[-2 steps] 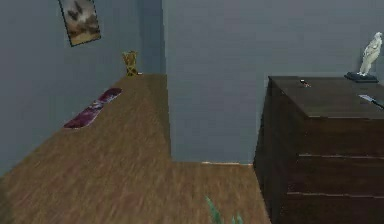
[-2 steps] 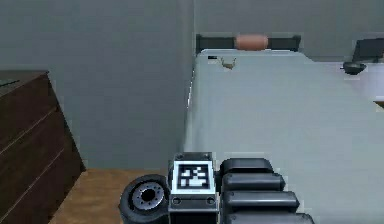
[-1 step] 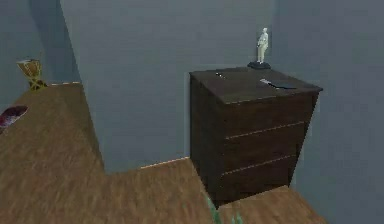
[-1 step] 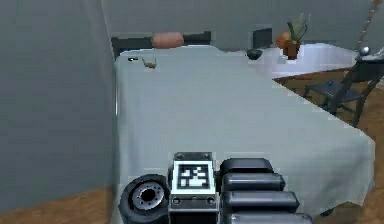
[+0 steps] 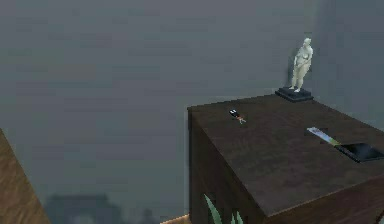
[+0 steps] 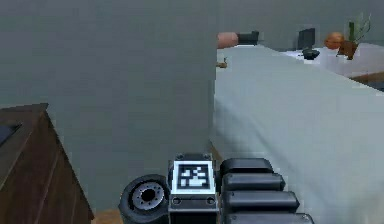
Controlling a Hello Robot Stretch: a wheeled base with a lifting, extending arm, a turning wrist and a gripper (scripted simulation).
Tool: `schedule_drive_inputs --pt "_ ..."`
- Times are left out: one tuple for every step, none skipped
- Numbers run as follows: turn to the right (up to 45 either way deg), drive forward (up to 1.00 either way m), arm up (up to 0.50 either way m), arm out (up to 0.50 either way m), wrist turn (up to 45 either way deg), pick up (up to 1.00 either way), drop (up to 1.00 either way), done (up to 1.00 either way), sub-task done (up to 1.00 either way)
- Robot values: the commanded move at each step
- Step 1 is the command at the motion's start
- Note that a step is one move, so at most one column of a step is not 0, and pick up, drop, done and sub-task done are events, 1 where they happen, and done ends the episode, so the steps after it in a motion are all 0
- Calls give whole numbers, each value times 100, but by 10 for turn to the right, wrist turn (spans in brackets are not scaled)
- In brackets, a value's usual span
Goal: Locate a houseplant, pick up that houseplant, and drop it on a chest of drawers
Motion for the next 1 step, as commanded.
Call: schedule_drive_inputs --pt "90 0 0 0 0 0 0 0 0"
